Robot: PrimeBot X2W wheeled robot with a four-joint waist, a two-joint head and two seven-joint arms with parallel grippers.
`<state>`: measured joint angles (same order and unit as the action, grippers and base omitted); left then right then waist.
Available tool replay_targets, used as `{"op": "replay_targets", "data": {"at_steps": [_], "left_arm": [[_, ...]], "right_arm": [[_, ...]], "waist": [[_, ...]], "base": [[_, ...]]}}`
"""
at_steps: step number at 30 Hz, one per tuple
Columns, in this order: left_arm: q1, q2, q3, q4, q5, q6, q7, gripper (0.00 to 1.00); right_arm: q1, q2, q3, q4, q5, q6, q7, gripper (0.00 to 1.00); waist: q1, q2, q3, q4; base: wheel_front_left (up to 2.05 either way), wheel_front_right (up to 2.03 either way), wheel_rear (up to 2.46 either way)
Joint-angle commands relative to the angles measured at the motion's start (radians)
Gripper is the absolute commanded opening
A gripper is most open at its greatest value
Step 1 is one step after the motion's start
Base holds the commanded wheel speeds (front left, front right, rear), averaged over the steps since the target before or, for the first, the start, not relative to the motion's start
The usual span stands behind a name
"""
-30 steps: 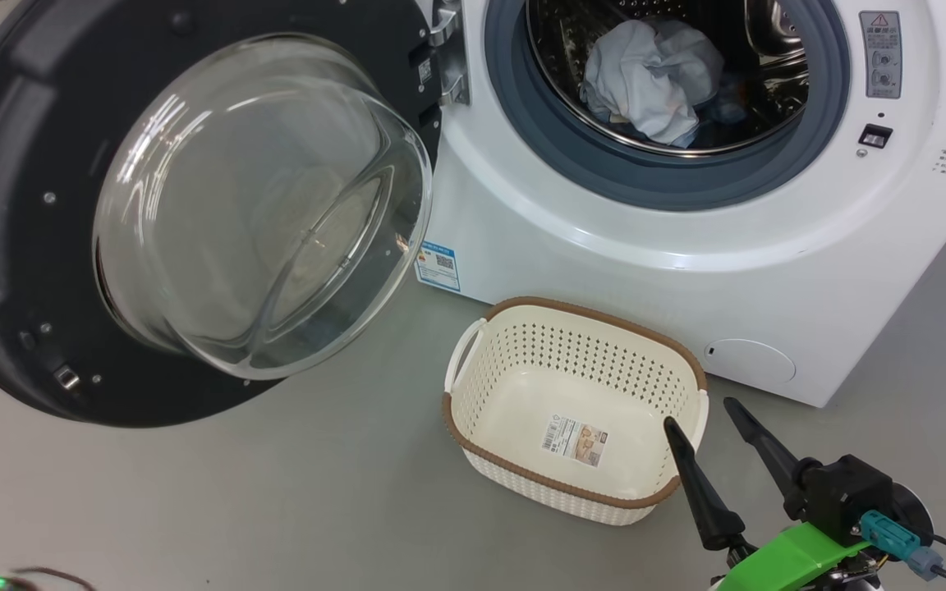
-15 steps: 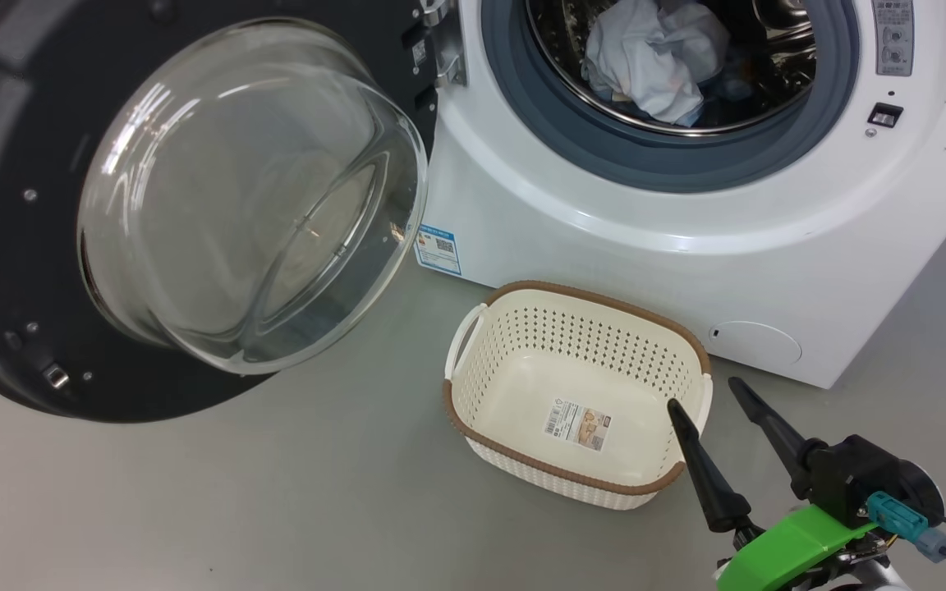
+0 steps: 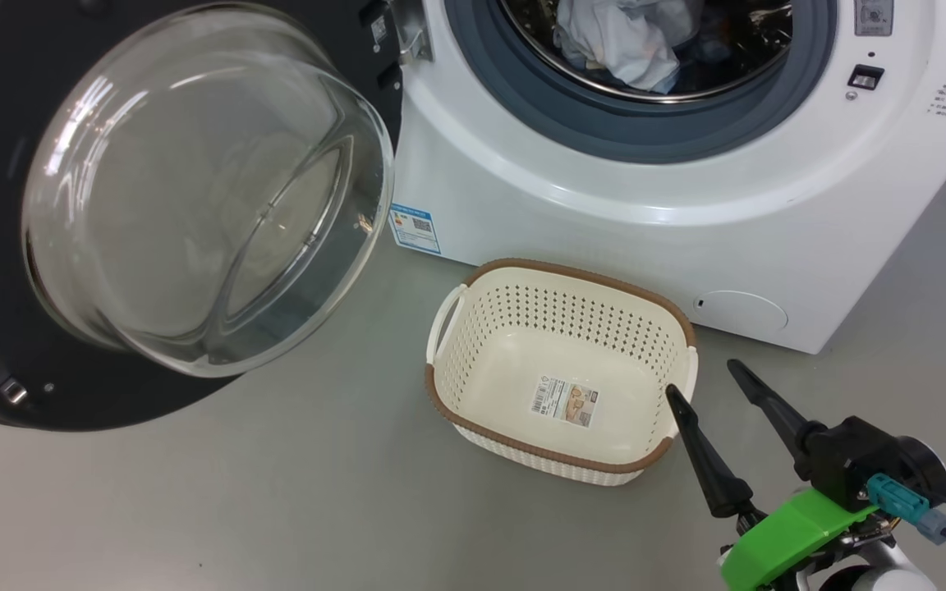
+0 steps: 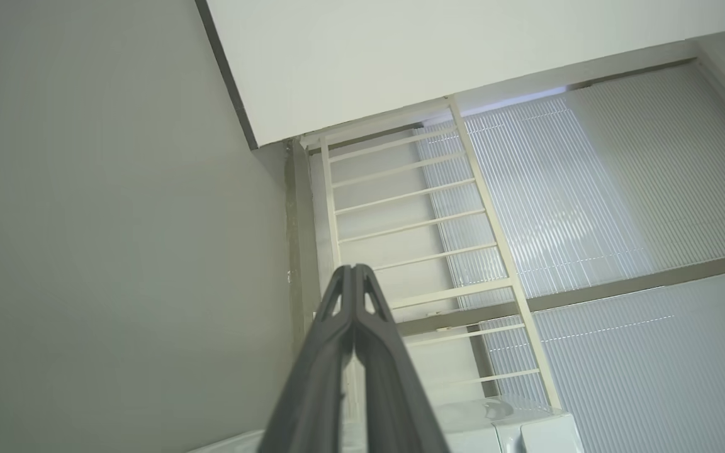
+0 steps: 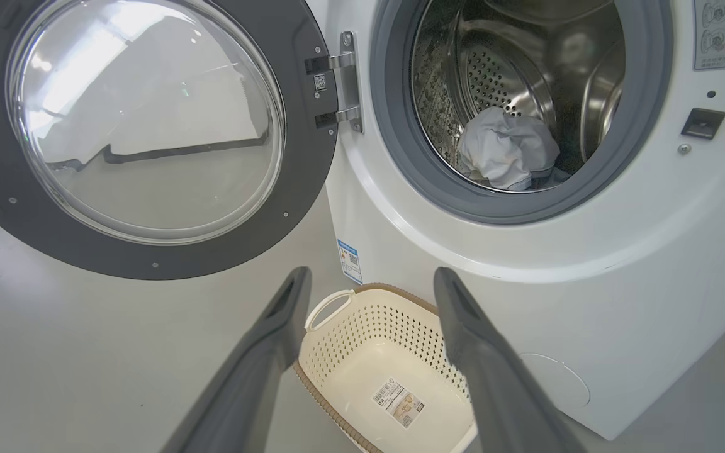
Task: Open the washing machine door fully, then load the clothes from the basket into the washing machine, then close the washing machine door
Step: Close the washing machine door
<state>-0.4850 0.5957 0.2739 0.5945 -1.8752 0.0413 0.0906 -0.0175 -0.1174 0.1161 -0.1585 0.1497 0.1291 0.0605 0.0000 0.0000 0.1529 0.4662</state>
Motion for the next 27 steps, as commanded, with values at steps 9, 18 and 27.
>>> {"op": "replay_targets", "data": {"at_steps": [9,18,27], "left_arm": [[-0.084,0.082,-0.050,0.056,0.023,-0.016,0.128,0.00],[-0.094,0.067,-0.092,0.105,0.032,-0.062,0.210,0.00],[-0.100,0.049,-0.114,0.132,0.036,-0.086,0.261,0.00]], "right_arm": [[-0.044,-0.007,0.032,-0.040,-0.002,0.002,0.005,1.00],[-0.049,-0.012,0.036,-0.041,-0.001,0.002,0.006,1.00],[-0.060,-0.011,0.039,-0.039,0.002,0.002,0.004,1.00]], "waist": [[0.0000,0.0000,0.030,-0.028],[0.0000,0.0000,0.045,-0.045],[0.0000,0.0000,0.065,-0.054]], "base": [[0.00,0.00,0.00],[0.00,0.00,0.00],[0.00,0.00,0.00]]}}
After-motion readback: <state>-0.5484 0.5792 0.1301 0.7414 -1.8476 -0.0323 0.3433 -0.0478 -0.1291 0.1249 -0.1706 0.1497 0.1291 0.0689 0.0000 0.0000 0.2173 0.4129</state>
